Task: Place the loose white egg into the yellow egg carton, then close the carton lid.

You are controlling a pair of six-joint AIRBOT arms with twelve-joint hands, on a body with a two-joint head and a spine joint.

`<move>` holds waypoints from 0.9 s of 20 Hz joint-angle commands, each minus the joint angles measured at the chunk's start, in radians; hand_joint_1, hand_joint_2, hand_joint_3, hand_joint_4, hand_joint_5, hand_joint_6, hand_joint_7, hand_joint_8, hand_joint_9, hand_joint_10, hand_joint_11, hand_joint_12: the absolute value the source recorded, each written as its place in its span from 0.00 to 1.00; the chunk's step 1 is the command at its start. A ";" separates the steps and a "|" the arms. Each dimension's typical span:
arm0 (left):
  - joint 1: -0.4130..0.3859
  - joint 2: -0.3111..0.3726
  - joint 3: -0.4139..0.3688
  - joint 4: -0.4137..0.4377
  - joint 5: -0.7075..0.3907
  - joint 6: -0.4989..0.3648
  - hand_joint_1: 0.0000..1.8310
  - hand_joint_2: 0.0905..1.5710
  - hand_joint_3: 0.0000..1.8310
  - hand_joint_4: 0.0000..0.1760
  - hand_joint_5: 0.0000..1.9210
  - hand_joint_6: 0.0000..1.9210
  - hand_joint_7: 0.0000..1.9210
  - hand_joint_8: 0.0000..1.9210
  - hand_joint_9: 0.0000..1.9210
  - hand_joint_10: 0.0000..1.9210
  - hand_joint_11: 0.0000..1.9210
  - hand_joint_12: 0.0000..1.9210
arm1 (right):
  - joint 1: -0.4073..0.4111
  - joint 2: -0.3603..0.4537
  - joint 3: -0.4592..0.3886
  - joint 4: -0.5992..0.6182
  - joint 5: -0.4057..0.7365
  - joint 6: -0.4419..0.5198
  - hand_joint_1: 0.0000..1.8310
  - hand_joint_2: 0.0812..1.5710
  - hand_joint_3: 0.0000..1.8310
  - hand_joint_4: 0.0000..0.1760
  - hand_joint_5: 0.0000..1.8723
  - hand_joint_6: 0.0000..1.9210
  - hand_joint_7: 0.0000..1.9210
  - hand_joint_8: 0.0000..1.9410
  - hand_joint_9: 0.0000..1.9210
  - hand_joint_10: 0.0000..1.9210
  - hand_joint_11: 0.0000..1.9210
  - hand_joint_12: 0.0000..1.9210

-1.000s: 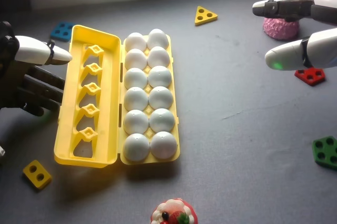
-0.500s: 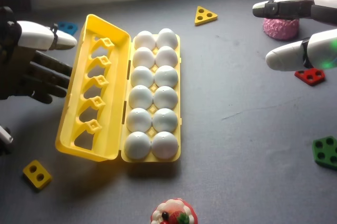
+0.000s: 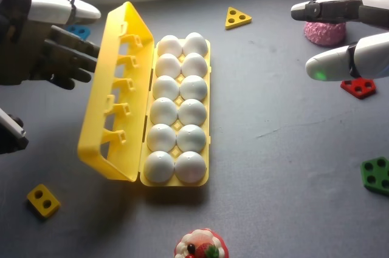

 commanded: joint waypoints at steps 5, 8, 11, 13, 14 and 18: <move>-0.079 -0.003 -0.023 0.022 0.039 0.024 0.02 0.87 0.00 0.00 0.28 0.00 0.32 0.00 0.19 0.25 0.00 0.75 | 0.016 0.006 -0.002 0.001 0.106 -0.001 0.29 0.71 0.00 0.00 0.10 0.00 0.09 0.00 0.08 0.00 0.00 0.22; -0.119 -0.003 -0.042 0.033 0.018 0.045 0.02 0.87 0.00 0.00 0.28 0.00 0.32 0.00 0.19 0.26 0.00 0.76 | 0.016 0.005 -0.002 0.000 0.106 -0.001 0.31 0.70 0.00 0.00 0.10 0.01 0.10 0.00 0.09 0.01 0.00 0.27; -0.135 -0.003 -0.076 0.033 0.005 0.058 0.02 0.87 0.00 0.00 0.27 0.00 0.31 0.00 0.18 0.26 0.00 0.74 | 0.016 0.005 -0.002 -0.001 0.106 -0.001 0.30 0.71 0.00 0.00 0.10 0.00 0.10 0.00 0.08 0.00 0.00 0.21; -0.133 -0.003 -0.103 0.033 0.000 0.059 0.00 0.87 0.00 0.00 0.28 0.01 0.32 0.01 0.19 0.26 0.00 0.75 | 0.016 0.005 -0.002 -0.001 0.106 -0.002 0.30 0.70 0.00 0.00 0.10 0.00 0.10 0.00 0.09 0.01 0.00 0.27; -0.131 -0.003 -0.115 0.033 -0.002 0.059 0.00 0.87 0.00 0.00 0.28 0.00 0.32 0.00 0.19 0.26 0.00 0.75 | 0.016 0.005 -0.002 -0.002 0.106 -0.002 0.30 0.70 0.00 0.00 0.11 0.00 0.10 0.00 0.09 0.01 0.00 0.31; -0.128 -0.003 -0.150 0.033 -0.005 0.061 0.01 0.87 0.00 0.00 0.28 0.01 0.32 0.00 0.20 0.26 0.00 0.75 | 0.016 0.005 -0.002 -0.002 0.106 -0.002 0.29 0.70 0.00 0.00 0.10 0.00 0.10 0.00 0.09 0.00 0.00 0.32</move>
